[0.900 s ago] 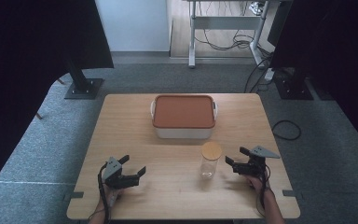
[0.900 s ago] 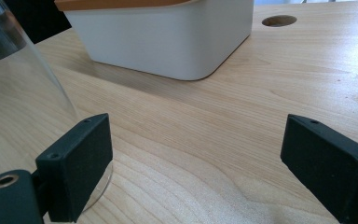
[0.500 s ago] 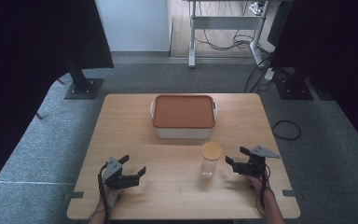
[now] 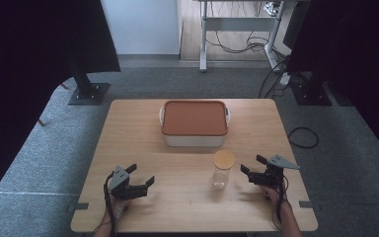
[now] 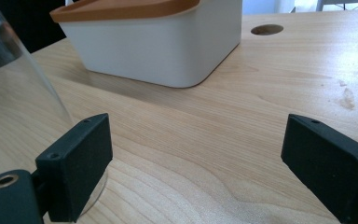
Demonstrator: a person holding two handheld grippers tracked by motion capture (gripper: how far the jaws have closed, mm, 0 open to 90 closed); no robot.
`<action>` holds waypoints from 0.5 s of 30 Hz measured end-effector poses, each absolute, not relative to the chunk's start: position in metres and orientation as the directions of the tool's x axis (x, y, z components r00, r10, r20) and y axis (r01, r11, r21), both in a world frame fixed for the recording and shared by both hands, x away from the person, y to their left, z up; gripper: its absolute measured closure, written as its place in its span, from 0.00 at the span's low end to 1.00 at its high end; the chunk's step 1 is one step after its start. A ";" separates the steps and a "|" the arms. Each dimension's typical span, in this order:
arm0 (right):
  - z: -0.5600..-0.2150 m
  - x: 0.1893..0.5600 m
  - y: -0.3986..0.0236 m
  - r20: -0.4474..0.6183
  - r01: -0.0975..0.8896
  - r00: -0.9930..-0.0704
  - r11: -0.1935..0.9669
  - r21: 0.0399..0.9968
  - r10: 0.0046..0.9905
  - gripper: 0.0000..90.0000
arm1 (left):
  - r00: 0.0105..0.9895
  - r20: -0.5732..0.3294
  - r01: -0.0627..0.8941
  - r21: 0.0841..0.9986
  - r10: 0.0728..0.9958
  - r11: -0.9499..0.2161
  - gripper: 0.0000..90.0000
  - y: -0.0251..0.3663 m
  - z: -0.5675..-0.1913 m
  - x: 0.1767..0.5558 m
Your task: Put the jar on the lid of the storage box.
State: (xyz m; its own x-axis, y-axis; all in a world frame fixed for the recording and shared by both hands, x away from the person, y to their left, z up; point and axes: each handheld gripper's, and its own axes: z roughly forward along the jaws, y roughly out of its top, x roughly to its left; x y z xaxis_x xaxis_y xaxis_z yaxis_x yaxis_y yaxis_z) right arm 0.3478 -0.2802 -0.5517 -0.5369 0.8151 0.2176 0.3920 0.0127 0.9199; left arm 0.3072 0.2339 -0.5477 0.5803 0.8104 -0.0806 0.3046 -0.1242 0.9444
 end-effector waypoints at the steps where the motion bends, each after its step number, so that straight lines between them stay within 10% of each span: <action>1: -0.552 0.348 -0.280 0.218 0.392 -0.537 0.013 0.920 0.815 0.09 | 0.579 -0.079 0.304 0.945 0.812 -0.124 0.08 0.234 -0.548 0.307; 15: -0.539 0.325 -0.287 0.191 0.346 -0.571 0.023 0.938 0.798 0.10 | 0.573 -0.083 0.307 0.944 0.815 -0.120 0.07 0.234 -0.548 0.308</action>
State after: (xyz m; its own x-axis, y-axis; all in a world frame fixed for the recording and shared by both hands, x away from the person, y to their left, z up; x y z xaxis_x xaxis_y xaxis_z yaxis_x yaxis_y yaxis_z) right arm 0.3255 -0.2867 -0.5393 -0.5713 0.7983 0.1908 0.3460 0.0234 0.9380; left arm 0.3076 0.2342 -0.5477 0.5729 0.8155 -0.0826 0.3068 -0.1198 0.9442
